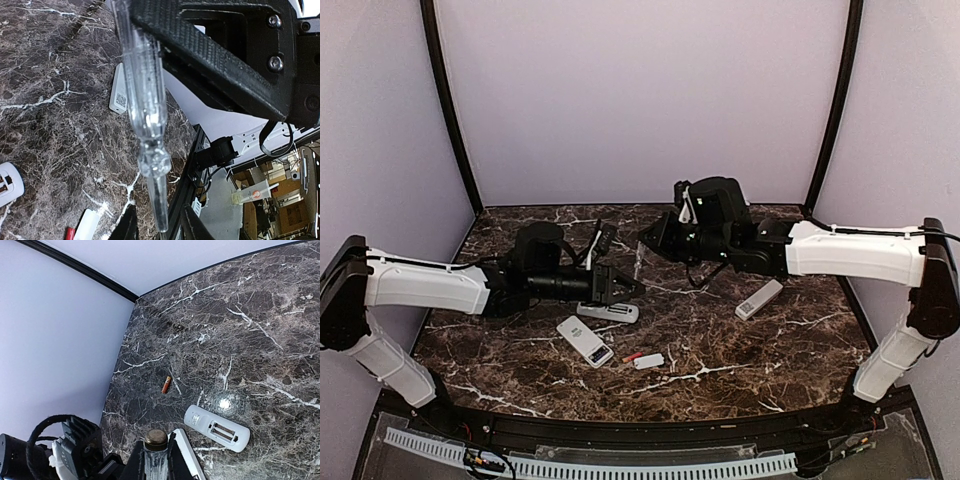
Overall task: Unload the batteries from the remote control
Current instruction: Pass from the right arm to the left
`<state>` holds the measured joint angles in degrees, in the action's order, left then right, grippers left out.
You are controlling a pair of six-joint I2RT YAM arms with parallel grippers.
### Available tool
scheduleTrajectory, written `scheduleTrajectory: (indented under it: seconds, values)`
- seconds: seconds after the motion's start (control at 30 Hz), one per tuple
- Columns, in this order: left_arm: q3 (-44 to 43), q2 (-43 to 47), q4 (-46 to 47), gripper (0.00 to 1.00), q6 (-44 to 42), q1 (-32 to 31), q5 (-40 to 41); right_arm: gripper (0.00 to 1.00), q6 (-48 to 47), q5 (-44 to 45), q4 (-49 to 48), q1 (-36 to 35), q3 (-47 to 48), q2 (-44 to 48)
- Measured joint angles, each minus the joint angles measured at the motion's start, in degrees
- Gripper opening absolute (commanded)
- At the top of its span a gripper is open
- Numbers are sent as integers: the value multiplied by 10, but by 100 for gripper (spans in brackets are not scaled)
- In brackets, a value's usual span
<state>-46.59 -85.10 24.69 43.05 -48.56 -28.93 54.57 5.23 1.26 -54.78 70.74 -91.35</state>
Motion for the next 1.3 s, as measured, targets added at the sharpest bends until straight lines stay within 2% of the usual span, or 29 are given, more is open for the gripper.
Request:
scheduleTrajectory:
  seconds: [0.17, 0.43, 0.57, 0.63, 0.8, 0.9, 1.1, 1.3]
  values:
    - [-3, -3, 5, 18, 6, 0, 0, 0, 0, -4, -4, 0, 0, 0]
    - [-4, -3, 5, 2, 8, 0, -2, 0, 0, -5, -11, 0, 0, 0]
    - [-4, -4, 4, 0, 7, 0, -1, 0, 0, -5, -14, 0, -3, 0]
    - [-4, -4, 0, 0, 4, 0, -1, 10, 0, -8, -17, 0, -7, 2]
    - [-11, -4, -16, 0, -13, 0, -2, 55, 2, -10, -24, 0, -36, 22]
    - [-19, -3, -28, 0, -33, -1, -2, 68, -12, -10, -12, -1, -47, 37]
    - [-27, -2, -78, 0, -99, -1, -8, 72, -47, -23, 33, 7, -47, 78]
    - [-62, -2, -189, 0, -232, -1, -9, 62, -91, -111, 93, 50, -44, 96]
